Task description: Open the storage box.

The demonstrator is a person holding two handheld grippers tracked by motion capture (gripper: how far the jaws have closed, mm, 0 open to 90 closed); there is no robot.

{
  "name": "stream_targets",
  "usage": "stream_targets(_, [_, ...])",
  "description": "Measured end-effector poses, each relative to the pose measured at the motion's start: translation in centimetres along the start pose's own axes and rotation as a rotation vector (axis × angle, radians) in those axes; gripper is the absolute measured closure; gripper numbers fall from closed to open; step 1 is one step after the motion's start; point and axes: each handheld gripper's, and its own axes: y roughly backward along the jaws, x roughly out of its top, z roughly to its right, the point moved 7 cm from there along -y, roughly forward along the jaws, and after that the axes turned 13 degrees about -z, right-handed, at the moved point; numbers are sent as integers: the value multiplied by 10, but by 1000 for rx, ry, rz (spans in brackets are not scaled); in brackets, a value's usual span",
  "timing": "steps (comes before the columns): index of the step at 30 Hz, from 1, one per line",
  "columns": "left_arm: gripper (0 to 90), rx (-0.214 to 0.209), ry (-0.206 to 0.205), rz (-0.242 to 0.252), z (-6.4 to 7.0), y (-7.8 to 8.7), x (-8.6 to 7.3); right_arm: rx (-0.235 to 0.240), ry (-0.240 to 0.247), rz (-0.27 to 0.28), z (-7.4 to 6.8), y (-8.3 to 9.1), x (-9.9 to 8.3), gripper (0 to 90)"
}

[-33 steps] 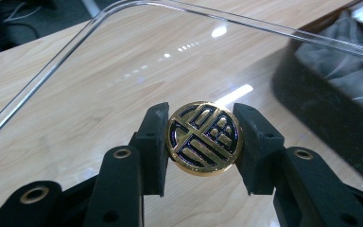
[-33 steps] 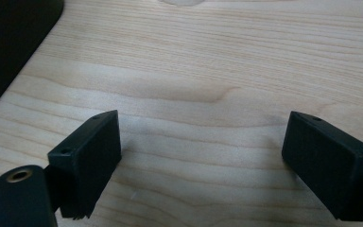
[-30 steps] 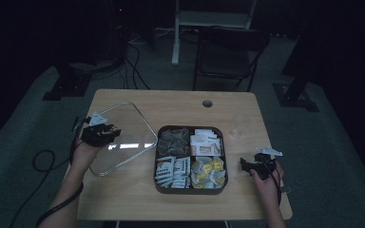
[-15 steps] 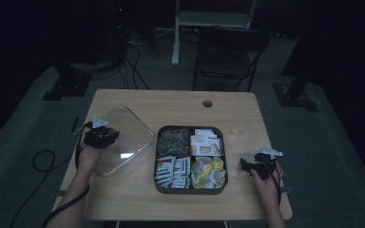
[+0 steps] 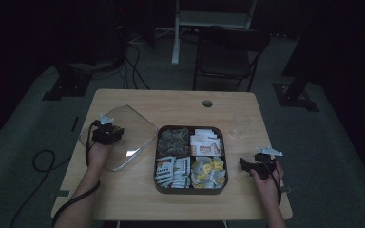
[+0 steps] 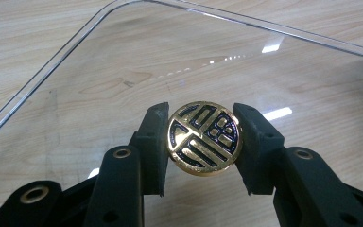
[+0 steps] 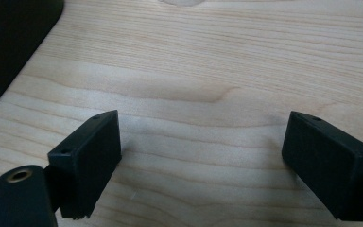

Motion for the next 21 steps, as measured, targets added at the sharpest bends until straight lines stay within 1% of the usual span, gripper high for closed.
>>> stream_targets(1, [596, 0, 0, 0, 0, 0, 0, 0, 0, 0, 0, 0, 0, 122])
stream_targets(2, [596, -8, 14, 3, 0, -3, 2, 0, 0, 0, 0, 0, 0, 122])
stream_targets(8, [596, -11, 16, -4, 2, -12, 5, 0, 0, 0, 0, 0, 0, 123])
stream_targets(13, [596, -14, 27, -4, -2, -20, 7, 0, 0, 0, 0, 0, 0, 122])
stream_targets(16, [595, -16, 22, -4, -2, -23, 9, 0, 0, 0, 0, 0, 0, 122])
stream_targets(21, [595, -16, 13, -22, 0, -29, 9, 0, 0, 0, 0, 0, 0, 122])
